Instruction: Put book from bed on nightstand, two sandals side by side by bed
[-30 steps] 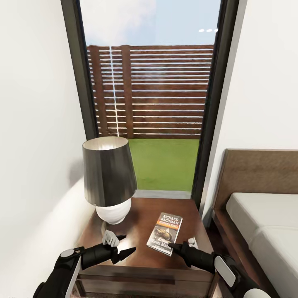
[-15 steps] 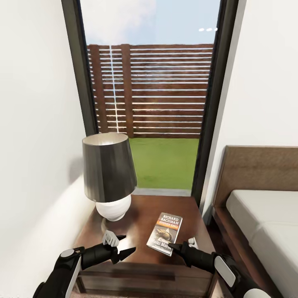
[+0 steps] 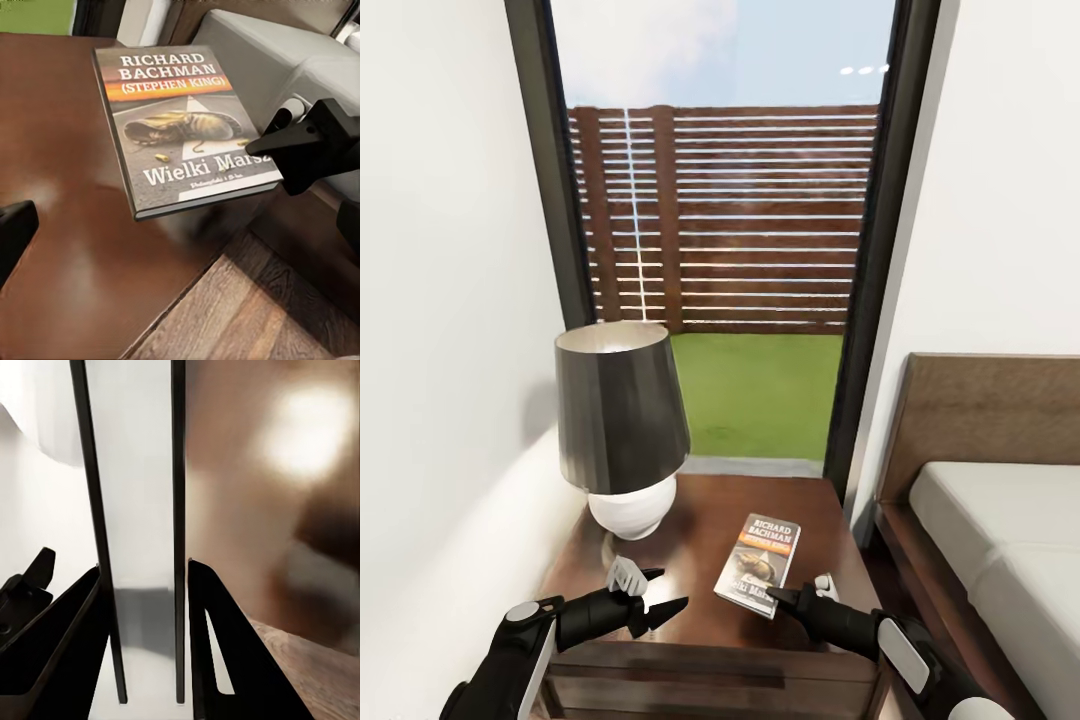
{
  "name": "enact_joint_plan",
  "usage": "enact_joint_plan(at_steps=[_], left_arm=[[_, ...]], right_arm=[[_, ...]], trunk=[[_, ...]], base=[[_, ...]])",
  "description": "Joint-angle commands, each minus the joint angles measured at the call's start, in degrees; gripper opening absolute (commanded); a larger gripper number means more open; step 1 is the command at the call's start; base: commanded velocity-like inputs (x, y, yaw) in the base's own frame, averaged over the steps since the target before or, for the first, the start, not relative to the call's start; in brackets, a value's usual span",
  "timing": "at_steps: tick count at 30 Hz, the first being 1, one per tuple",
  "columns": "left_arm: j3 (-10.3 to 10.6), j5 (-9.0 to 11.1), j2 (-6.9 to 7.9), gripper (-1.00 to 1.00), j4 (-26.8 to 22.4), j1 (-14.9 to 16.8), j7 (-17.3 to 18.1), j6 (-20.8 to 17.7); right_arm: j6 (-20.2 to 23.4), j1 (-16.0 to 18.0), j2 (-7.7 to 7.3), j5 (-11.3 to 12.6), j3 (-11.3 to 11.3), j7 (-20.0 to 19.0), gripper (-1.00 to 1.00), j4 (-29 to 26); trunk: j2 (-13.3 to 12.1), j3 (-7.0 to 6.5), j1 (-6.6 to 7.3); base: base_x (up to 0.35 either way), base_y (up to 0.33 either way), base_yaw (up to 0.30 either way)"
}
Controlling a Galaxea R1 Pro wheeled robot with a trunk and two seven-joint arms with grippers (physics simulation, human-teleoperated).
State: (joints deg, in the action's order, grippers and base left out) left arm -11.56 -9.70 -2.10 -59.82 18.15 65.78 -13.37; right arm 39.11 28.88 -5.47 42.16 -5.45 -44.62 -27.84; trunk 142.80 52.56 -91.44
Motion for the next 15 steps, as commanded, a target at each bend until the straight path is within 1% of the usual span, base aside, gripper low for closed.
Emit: enact_joint_plan(at_steps=[1,4,11,13,15], left_arm=[[-0.27,-0.38,-0.09,1.00,-0.10,0.04,0.45,-0.60],[-0.29,-0.33,-0.09,1.00,-0.11,0.04,0.47,-0.60],[-0.28,-0.32,-0.09,1.00,-0.11,0.04,0.48,-0.60],[-0.29,-0.32,-0.09,1.00,-0.10,0.04,0.48,-0.60],[-0.24,-0.36,-0.09,1.00,-0.11,0.04,0.44,-0.60]], right_arm=[[0.27,0.02,-0.06,0.47,-0.27,0.00,-1.00,-0.02],[0.27,0.01,-0.06,0.47,-0.28,0.00,-1.00,-0.02],[0.27,0.03,-0.06,0.47,-0.26,0.02,-1.00,-0.02],[0.27,0.03,-0.06,0.47,-0.26,0.01,-1.00,-0.02],[0.27,0.03,-0.06,0.47,-0.28,0.00,-1.00,-0.02]], trunk=[[0.03,0.06,-0.01],[0.03,0.06,-0.01],[0.03,0.06,-0.01],[0.03,0.06,-0.01],[0.03,0.06,-0.01]], base=[[0.137,0.000,0.000],[0.072,0.000,0.000],[0.015,0.000,0.000],[0.142,0.000,0.000],[0.258,0.000,0.000]])
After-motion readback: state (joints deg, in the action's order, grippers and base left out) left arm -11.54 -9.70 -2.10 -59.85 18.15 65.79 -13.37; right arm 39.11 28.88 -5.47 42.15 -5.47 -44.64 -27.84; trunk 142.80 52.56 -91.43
